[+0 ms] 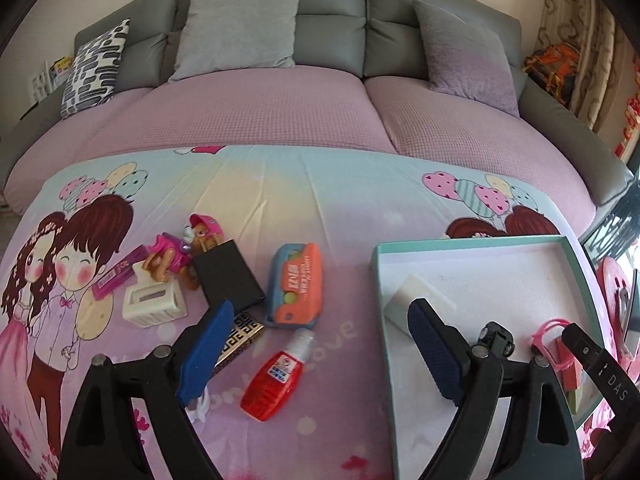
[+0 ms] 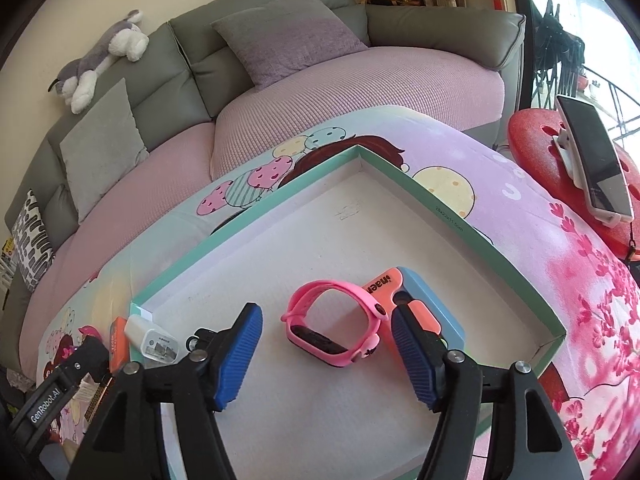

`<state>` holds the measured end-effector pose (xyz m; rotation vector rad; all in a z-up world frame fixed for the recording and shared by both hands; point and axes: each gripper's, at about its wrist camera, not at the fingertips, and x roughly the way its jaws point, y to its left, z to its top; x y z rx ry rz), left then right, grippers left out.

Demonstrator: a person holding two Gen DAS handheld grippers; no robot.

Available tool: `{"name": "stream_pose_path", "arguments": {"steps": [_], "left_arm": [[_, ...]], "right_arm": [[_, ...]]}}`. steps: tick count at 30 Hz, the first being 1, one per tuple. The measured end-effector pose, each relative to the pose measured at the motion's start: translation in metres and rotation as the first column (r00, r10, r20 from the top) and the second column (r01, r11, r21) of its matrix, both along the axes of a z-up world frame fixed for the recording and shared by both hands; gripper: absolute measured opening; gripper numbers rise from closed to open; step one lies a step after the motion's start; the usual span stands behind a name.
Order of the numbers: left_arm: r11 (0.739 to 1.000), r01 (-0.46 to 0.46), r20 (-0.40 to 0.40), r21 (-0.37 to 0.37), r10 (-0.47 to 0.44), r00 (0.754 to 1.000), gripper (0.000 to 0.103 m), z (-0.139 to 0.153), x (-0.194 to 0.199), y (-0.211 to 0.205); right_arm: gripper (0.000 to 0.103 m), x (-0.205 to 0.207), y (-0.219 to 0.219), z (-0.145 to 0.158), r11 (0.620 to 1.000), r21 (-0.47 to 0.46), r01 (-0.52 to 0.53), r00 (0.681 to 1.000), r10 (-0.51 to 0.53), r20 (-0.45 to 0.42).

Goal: Organize rigid objects
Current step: 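Withdraw both tools from the tray back over the remaining objects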

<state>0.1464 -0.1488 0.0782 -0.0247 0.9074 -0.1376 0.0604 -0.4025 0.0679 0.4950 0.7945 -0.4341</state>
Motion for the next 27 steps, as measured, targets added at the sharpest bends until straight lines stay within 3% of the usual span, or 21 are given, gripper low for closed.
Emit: {"name": "stream_pose_path", "arguments": {"steps": [5, 14, 16, 27], "left_arm": [[0.996, -0.086, -0.013, -0.014, 0.086, 0.996, 0.089, -0.004, -0.001, 0.029], [0.978, -0.206, 0.018, -0.039, 0.207, 0.978, 0.091, -0.001, -0.008, 0.074], [0.971, -0.233, 0.029, -0.048, 0.234, 0.972, 0.103, 0.002, -0.010, 0.086], [0.923, -0.383, 0.073, -0.042, 0.385, 0.920, 0.103, 0.011, -0.026, 0.152]], "right_arm": [[0.103, 0.003, 0.009, 0.003, 0.999, -0.040, -0.009, 1.000, 0.009, 0.005], [0.103, 0.017, 0.049, 0.009, 0.989, -0.104, -0.108, 0.994, 0.110, 0.013], [0.103, 0.020, 0.062, 0.010, 0.985, -0.104, -0.139, 0.989, 0.142, 0.030], [0.103, 0.042, 0.146, 0.007, 0.931, -0.129, -0.341, 0.935, 0.350, 0.054]]}}
